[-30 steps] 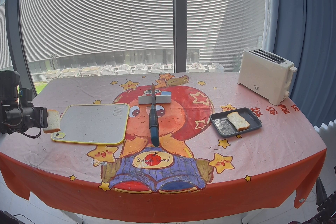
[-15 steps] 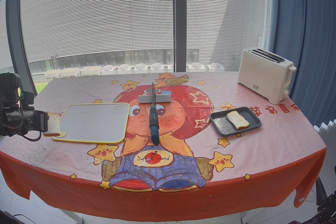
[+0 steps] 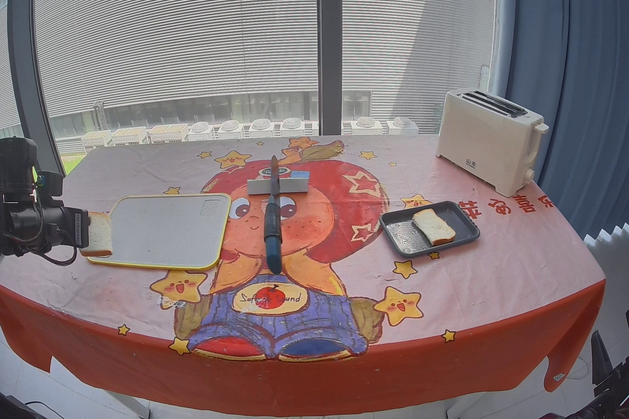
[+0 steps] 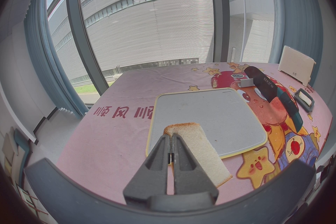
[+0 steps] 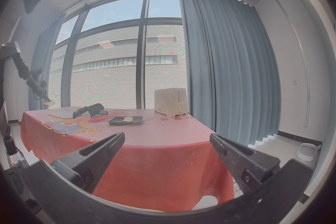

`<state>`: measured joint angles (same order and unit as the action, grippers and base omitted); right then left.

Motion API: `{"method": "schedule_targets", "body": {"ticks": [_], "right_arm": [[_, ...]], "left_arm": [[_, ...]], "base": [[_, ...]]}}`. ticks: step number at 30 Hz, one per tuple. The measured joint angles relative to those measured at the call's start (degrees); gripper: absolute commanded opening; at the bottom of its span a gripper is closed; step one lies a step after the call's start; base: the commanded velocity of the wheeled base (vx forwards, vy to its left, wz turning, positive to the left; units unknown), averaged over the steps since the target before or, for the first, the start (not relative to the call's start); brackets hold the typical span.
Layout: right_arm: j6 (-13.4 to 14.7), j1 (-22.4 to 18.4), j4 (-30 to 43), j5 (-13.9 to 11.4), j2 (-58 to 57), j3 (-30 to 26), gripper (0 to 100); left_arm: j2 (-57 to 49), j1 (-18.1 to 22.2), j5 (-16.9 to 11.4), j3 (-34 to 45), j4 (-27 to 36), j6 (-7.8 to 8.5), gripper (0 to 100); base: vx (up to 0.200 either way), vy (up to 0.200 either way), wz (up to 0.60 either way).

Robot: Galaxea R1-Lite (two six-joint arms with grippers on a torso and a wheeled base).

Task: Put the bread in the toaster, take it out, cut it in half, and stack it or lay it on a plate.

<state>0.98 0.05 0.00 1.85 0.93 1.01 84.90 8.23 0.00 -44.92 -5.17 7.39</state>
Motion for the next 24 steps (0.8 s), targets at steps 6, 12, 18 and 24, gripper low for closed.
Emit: {"method": "schedule_targets", "body": {"ticks": [6, 12, 18, 24], "right_arm": [[0.0, 0.05, 0.02, 0.0, 0.0, 0.0, 100], [0.0, 0.02, 0.0, 0.0, 0.0, 0.0, 100], [0.0, 0.02, 0.02, 0.0, 0.0, -0.02, 100], [0.0, 0.02, 0.0, 0.0, 0.0, -0.05, 100]], "left_arm": [[-0.3, 0.12, 0.0, -0.13, 0.0, -0.11, 0], [-0.61, 0.2, 0.0, -0.15, 0.0, -0.06, 0], [-0.77, 0.21, 0.0, -0.06, 0.02, -0.06, 0], [-0.77, 0.17, 0.0, 0.0, -0.02, -0.04, 0]], "base": [[0.0, -0.2, 0.0], [0.0, -0.2, 0.0], [0.0, -0.2, 0.0], [0.0, -0.2, 0.0]]}}
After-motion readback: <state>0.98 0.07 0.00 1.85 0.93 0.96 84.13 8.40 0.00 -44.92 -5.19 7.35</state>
